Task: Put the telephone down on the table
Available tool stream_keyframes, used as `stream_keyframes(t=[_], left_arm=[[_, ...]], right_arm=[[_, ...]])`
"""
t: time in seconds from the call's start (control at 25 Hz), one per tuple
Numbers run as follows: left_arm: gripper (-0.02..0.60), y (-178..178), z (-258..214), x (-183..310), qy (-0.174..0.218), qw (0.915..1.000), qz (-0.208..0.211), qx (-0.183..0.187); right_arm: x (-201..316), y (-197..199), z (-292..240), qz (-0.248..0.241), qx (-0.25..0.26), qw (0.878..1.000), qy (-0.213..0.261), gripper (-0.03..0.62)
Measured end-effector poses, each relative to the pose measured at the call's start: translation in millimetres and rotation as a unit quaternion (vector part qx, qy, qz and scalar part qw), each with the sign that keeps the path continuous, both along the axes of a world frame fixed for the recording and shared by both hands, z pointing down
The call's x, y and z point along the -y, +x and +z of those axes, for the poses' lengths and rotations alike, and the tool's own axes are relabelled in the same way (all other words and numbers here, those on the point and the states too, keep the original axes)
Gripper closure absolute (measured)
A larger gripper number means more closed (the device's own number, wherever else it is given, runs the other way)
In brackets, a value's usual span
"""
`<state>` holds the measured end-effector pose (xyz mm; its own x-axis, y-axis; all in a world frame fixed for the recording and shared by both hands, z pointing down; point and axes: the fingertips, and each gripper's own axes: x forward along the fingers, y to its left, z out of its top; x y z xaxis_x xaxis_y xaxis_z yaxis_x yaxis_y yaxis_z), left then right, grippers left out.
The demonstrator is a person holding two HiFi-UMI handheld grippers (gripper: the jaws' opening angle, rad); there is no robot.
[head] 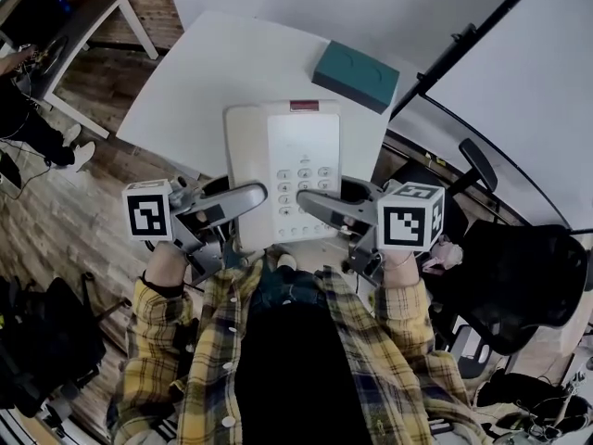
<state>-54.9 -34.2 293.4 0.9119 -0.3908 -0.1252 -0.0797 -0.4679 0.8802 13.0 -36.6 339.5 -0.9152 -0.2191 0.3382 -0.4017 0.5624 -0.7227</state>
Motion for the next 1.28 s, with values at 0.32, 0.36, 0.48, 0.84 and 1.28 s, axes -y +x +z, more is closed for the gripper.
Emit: stream_keyframes(t=[0.32,0.36,0.48,0.84,1.28], left_arm=[[0.179,85.2,-13.0,-76.3,0.016,0.9970,-0.075,0.011],[0.179,96.7,-13.7,-87.7,0.014,0.9958,-0.090,0.012],[0.179,113.2,-14.7,-91.9,0.007,0.9971,-0.076,0.004],[0.179,37.4,-10.0,-30.4,-0.018,0.9993,-0.030,0.011],[0.179,-26.3,6.8,26.9,-0.048,0.9981,0.037,-0.003]], right_arm=[[-65.2,82.8,-11.4,-0.071,0.010,0.997,0.014,0.318],[-74.8,94.0,-11.7,-0.086,0.011,0.996,0.012,0.318],[-81.5,111.2,-11.8,-0.073,0.010,0.997,0.003,0.318],[-27.4,35.3,-6.7,-0.030,0.011,0.999,-0.017,0.318],[17.6,-26.4,6.4,0.043,0.000,0.998,-0.045,0.317]])
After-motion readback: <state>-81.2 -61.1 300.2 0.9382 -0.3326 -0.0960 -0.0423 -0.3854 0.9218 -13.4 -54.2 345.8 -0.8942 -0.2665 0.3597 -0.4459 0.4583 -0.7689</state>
